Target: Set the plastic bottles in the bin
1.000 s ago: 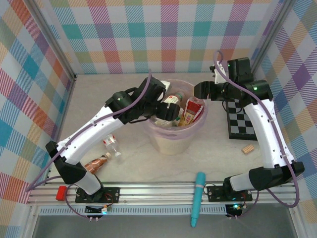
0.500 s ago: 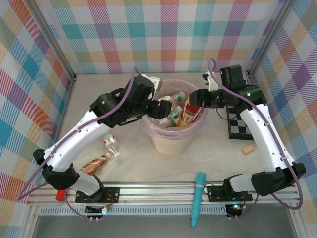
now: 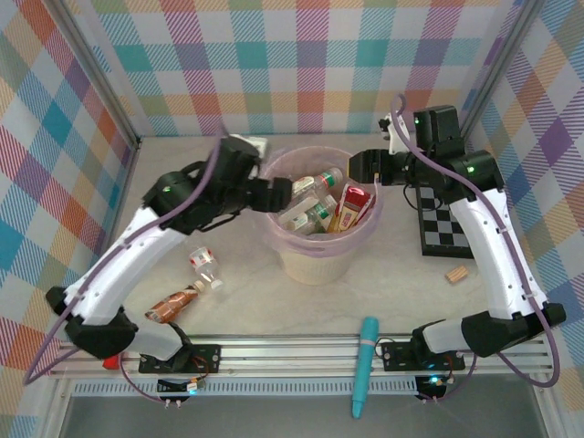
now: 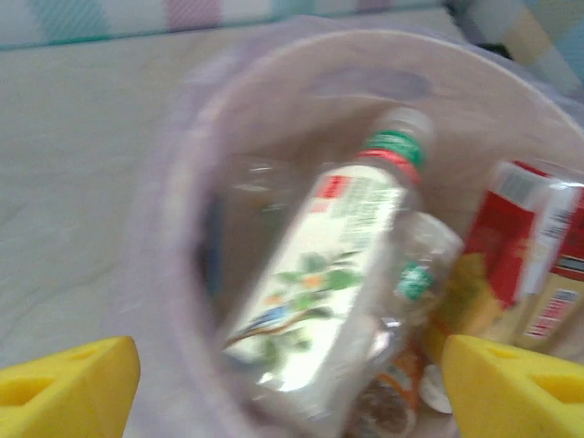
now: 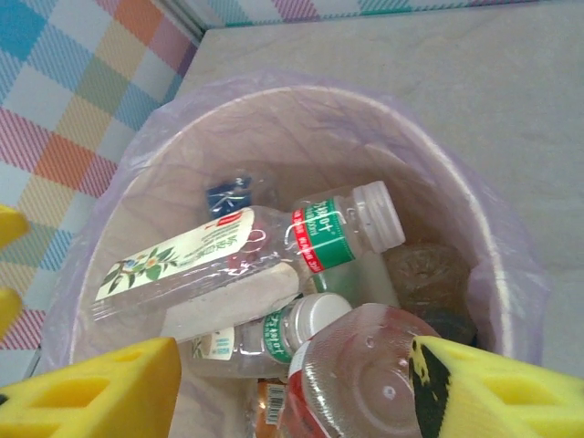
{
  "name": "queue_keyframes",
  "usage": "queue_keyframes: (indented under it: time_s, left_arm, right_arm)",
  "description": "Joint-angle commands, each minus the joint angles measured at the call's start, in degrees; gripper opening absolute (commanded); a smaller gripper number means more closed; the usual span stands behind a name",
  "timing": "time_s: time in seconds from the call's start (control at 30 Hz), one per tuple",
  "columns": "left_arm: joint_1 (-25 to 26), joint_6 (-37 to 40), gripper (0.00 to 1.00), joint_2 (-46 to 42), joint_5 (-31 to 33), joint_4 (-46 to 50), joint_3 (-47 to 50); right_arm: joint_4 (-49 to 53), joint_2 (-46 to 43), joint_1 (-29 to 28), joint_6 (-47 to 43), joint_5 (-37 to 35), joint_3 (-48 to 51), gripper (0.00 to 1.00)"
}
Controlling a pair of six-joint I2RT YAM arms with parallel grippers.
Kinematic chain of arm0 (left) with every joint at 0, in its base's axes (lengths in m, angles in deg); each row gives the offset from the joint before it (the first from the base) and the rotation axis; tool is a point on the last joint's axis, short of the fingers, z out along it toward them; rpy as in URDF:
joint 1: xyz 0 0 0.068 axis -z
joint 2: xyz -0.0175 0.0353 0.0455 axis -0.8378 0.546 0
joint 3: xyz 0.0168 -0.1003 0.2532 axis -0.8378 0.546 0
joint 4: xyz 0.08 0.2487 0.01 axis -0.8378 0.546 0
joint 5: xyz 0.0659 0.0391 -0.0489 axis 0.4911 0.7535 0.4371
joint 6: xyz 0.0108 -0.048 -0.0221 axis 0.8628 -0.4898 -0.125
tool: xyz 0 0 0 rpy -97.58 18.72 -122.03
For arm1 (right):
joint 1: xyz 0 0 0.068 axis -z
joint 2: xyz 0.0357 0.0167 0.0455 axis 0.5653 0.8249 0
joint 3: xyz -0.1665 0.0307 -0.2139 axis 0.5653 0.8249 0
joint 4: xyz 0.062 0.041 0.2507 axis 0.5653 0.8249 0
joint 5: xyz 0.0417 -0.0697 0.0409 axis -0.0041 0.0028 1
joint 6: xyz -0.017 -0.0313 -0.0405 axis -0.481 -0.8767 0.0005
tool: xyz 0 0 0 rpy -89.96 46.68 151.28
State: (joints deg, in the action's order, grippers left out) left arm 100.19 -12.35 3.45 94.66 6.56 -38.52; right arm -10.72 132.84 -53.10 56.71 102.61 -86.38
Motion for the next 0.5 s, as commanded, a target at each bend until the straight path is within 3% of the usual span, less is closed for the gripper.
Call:
queue_keyframes:
  time_s: [0.0,0.27,0.47]
  left_arm:
    - [-5.48,-4.32,0.87,-9.13,2.73,5.05,6.57]
    - [-20.69,-12.67,0.86,-23.22,-0.23,5.31,30.66]
    - [-27.99,-16.92,0.89,-23.51,-2.01,-7.39,48.32]
  right_arm:
    - [0.34,-0.07,1.88,0.49,-1.93,0.14,0.69]
    - [-0.33,0.52,4.19,0.48,-0.19,1.17,0.72]
    - [-1.04,0.04,4.25,0.27,0.96,3.83,0.72]
